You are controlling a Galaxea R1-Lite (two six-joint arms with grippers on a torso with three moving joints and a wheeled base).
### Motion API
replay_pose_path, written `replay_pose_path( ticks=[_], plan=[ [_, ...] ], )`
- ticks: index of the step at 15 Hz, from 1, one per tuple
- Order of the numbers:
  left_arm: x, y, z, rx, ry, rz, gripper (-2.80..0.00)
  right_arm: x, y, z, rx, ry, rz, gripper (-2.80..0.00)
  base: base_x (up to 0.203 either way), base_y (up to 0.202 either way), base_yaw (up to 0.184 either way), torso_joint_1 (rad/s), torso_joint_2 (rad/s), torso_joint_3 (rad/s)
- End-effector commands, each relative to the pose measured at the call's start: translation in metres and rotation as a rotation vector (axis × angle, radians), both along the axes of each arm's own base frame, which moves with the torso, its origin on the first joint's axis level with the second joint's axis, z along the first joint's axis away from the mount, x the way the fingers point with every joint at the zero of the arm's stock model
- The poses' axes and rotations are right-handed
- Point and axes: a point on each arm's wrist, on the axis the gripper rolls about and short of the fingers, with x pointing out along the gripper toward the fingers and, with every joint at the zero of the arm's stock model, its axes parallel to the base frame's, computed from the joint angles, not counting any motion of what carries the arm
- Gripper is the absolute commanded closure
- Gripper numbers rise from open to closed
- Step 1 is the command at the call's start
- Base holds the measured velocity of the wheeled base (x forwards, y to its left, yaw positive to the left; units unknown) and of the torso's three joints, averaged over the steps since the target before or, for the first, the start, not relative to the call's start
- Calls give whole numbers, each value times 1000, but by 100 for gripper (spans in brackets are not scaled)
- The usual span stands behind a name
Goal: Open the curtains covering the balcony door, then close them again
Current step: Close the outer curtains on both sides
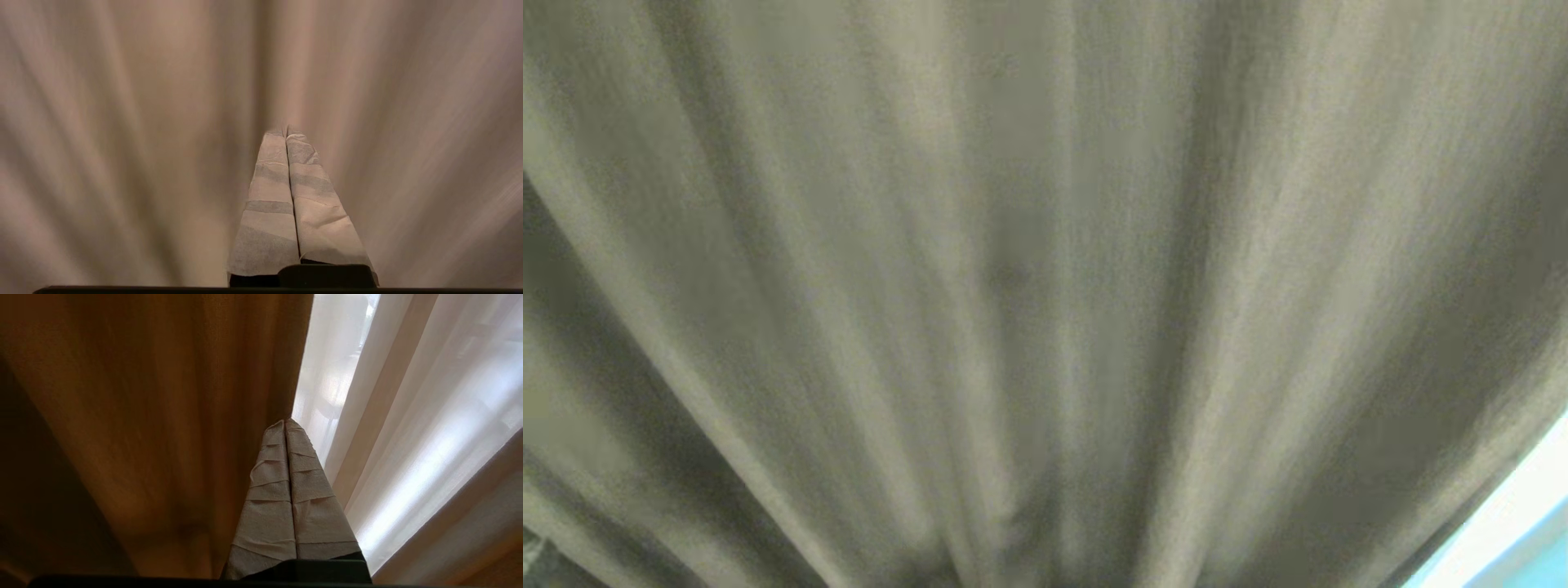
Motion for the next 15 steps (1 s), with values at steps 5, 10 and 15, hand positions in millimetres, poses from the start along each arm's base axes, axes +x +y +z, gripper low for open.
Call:
replay_pose_path(
  ticks=[5, 10, 15],
  plan=[
    [-2, -2, -28, -17, 253, -83, 0, 0, 0, 0, -1, 0, 1, 0, 0, 0, 0, 0, 0, 0],
    [-4, -2, -34, -21, 311, -66, 0, 0, 0, 0, -1, 0, 1, 0, 0, 0, 0, 0, 0, 0],
    [-12, -2, -34, -33, 206, 21, 0, 0, 0, 0, -1, 0, 1, 0, 0, 0, 0, 0, 0, 0]
  ],
)
